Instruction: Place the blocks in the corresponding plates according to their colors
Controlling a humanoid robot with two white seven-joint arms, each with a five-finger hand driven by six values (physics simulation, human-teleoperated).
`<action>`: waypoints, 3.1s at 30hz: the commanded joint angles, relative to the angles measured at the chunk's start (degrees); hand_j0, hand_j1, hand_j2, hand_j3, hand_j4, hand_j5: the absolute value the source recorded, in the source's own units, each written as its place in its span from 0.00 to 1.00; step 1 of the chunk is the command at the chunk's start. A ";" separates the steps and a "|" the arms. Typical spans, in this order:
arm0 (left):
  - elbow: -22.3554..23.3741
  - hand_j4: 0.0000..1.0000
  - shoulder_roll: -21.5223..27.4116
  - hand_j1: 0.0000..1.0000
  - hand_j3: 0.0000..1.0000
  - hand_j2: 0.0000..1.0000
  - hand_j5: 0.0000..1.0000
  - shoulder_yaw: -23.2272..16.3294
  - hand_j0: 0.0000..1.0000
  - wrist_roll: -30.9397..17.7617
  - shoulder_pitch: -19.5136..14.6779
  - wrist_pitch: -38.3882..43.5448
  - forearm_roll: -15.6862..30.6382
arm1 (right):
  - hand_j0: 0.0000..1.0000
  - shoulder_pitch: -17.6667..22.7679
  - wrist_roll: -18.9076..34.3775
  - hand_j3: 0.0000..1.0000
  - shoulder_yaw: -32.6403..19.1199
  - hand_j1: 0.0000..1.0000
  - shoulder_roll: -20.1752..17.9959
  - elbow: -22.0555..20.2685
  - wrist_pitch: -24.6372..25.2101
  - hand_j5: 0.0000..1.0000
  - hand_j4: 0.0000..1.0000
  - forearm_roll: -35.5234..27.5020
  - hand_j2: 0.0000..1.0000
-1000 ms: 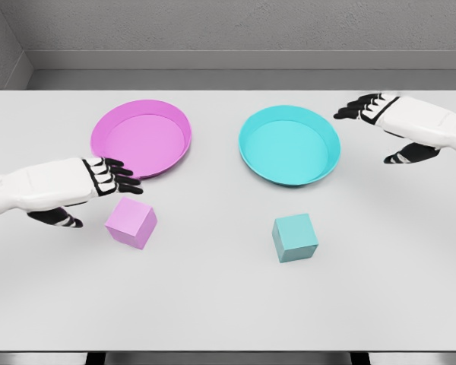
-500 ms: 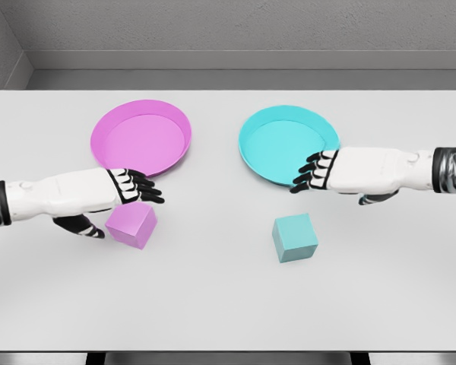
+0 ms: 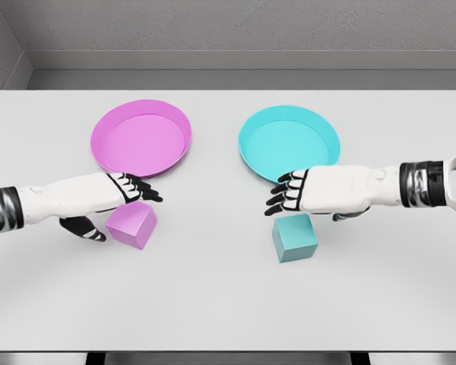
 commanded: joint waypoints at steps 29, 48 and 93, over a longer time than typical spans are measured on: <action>0.29 0.87 -3.54 0.87 0.87 0.87 0.87 -3.76 0.87 0.36 -0.35 3.94 -1.57 | 0.59 0.70 2.03 0.59 2.59 0.59 1.87 0.23 0.13 0.59 0.59 0.25 0.59; 0.20 0.42 -3.28 0.42 0.42 0.42 0.42 -3.67 0.42 0.10 -2.64 -6.08 -1.22 | 0.82 -2.73 2.03 0.82 -19.48 0.82 16.63 26.51 0.13 0.82 0.82 -8.62 0.82; 39.40 1.00 -14.62 1.00 1.00 1.00 1.00 5.82 1.00 0.71 -16.70 -12.61 1.68 | 1.00 3.08 2.03 1.00 -28.97 1.00 11.89 35.91 0.13 1.00 1.00 -7.22 1.00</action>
